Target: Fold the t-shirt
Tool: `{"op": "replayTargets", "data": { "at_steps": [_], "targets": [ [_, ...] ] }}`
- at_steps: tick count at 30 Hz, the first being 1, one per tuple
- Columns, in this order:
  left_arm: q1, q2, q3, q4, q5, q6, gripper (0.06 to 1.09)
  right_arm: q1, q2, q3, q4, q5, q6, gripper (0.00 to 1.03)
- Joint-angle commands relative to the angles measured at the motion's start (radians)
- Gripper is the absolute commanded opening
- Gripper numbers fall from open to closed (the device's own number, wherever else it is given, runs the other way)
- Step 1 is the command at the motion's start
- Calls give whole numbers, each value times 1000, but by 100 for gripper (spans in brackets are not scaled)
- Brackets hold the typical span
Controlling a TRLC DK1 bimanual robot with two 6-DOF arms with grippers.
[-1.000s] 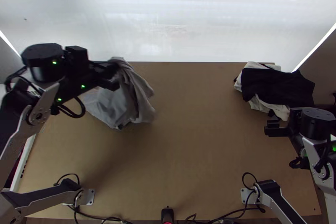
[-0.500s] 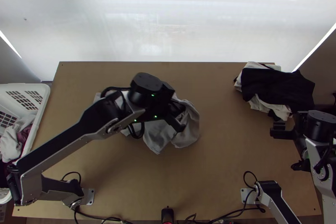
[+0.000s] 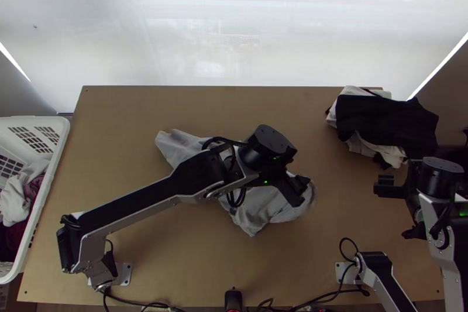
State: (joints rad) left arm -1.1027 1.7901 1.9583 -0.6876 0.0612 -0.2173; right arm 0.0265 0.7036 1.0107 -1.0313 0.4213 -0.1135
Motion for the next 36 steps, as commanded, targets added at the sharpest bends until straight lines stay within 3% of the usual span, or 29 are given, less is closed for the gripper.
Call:
{"op": "replayTargets", "data": {
  "at_steps": [1, 9, 16, 24, 28, 36],
  "targets": [
    [81, -17, 63, -47, -41, -2, 104, 58, 0, -44, 28, 1, -22, 98],
    [351, -193, 7, -247, -38, 33, 104, 234, 105, 5, 89, -19, -46, 98],
    [629, -363, -228, -245, -32, 39, 104, 489, 272, 111, 89, -88, -57, 97],
    [810, -528, -484, -237, -31, 38, 104, 728, 455, 161, 89, -177, -28, 96],
    [876, -571, -535, -291, -29, 38, 104, 754, 596, 190, 89, -230, 5, 94],
    [948, -658, -664, -305, -31, 41, 104, 762, 873, 315, 97, -420, 158, 92]
  ]
}}
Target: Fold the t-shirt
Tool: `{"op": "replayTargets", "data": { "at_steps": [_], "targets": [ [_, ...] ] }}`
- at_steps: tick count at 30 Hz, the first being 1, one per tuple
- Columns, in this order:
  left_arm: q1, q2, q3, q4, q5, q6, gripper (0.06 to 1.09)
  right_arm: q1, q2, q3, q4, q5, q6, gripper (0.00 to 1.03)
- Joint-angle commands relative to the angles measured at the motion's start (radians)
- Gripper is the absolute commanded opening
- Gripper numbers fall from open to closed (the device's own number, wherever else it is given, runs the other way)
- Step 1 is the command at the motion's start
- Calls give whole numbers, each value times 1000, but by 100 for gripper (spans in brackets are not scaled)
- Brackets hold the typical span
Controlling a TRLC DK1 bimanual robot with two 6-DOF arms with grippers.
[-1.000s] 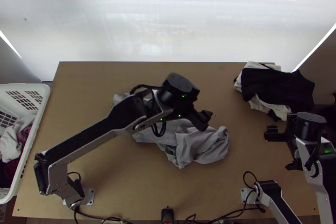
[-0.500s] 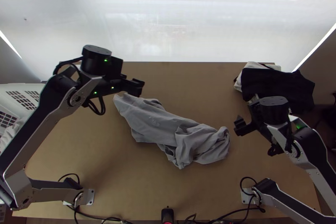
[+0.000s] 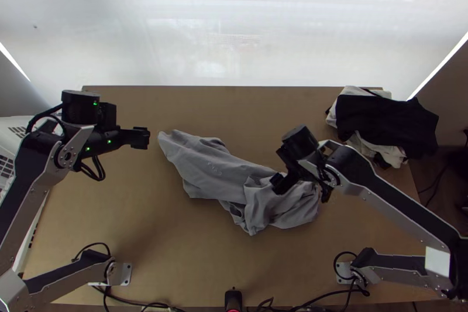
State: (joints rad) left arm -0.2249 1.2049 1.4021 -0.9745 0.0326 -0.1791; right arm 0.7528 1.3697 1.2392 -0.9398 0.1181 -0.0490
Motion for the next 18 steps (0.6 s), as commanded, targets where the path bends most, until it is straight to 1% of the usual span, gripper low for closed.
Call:
{"op": "replayTargets", "data": {
  "at_steps": [1, 4, 6, 7, 9, 18],
  "targets": [
    [71, -76, -120, -18, -2, 3, 104, 37, 230, 91, 24, -124, 103, 92],
    [73, -74, -137, -13, 0, 3, 104, 36, 315, 131, 29, -199, 124, 91],
    [73, -70, -138, -6, 0, 3, 104, 37, 344, 152, 29, -229, 141, 91],
    [73, -67, -137, -3, 0, 3, 104, 43, 356, 163, 27, -235, 143, 88],
    [75, -61, -134, 0, -2, 3, 104, 57, 376, 180, 27, -244, 144, 87],
    [82, -57, -141, 0, -2, 9, 104, 69, 466, 244, 26, -245, 141, 87]
  ]
}}
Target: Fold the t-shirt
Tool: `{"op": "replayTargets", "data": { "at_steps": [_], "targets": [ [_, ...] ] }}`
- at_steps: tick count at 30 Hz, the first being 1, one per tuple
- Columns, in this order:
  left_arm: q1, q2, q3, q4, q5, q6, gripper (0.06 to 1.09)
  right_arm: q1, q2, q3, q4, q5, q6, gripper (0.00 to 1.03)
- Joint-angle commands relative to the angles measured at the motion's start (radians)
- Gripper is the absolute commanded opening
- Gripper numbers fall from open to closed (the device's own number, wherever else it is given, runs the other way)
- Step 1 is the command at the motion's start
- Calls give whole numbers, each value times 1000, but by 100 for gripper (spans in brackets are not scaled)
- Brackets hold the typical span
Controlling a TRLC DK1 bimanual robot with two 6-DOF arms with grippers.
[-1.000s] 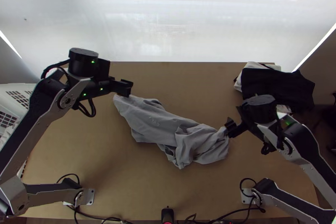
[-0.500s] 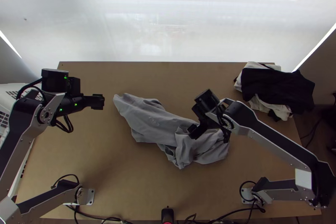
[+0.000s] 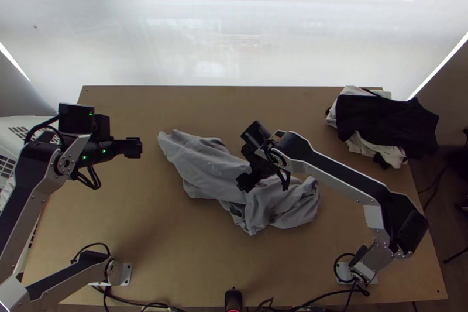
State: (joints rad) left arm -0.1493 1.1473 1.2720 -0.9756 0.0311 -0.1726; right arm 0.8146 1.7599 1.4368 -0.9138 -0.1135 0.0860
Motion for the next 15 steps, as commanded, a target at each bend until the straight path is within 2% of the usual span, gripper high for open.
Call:
{"op": "replayTargets", "data": {
  "at_steps": [1, 5, 7, 11, 15],
  "targets": [
    [7, 0, -14, 3, 0, 2, 104, 6, 85, 47, 0, -14, 6, 87],
    [7, 2, -22, 2, 0, 8, 104, 1, 104, 31, 4, -14, 8, 85],
    [7, 6, -22, 3, 0, 10, 104, 3, 101, 19, 23, -14, 9, 74],
    [5, 20, -14, 8, 0, 10, 104, 3, 95, 19, 29, -14, 11, 64],
    [-3, 32, -5, 14, 1, 10, 104, -5, 85, 19, 39, -12, 9, 46]
  ]
}}
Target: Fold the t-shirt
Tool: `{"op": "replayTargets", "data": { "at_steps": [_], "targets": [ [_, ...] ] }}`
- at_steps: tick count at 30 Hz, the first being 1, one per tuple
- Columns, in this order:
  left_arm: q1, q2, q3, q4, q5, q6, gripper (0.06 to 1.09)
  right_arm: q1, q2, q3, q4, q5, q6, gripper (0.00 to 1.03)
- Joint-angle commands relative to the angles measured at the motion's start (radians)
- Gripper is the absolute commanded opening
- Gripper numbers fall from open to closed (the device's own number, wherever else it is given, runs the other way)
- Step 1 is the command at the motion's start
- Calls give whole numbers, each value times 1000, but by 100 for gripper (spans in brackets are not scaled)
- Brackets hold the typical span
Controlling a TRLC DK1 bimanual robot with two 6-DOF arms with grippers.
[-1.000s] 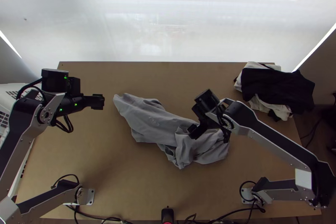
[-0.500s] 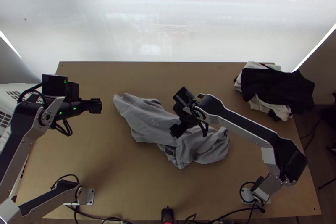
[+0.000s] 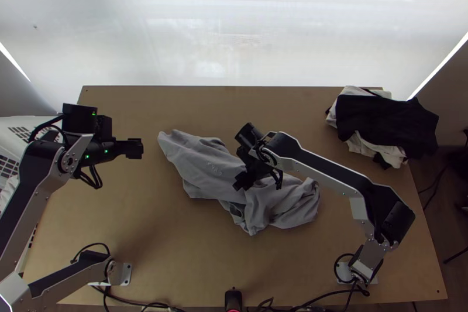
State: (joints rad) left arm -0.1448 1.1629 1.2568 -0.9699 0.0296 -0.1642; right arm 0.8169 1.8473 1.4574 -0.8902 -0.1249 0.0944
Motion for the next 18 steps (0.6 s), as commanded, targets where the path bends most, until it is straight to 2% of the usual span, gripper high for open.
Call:
{"op": "replayTargets", "data": {
  "at_steps": [1, 5, 14, 16, 18],
  "targets": [
    [-7, 18, 12, 8, 3, 2, 104, -7, -5, -2, 16, -1, 1, 41],
    [-7, 18, 12, 8, 3, 2, 104, -10, -17, -12, 28, 2, -4, 25],
    [-7, 18, 15, 8, 3, 2, 104, -15, -42, -46, 31, 2, -9, 12],
    [-7, 18, 16, 8, 3, 2, 104, -16, -48, -55, 36, 4, -13, 3],
    [-9, 20, 20, 8, 3, 2, 104, -16, -57, -57, 36, 4, -13, 3]
  ]
}}
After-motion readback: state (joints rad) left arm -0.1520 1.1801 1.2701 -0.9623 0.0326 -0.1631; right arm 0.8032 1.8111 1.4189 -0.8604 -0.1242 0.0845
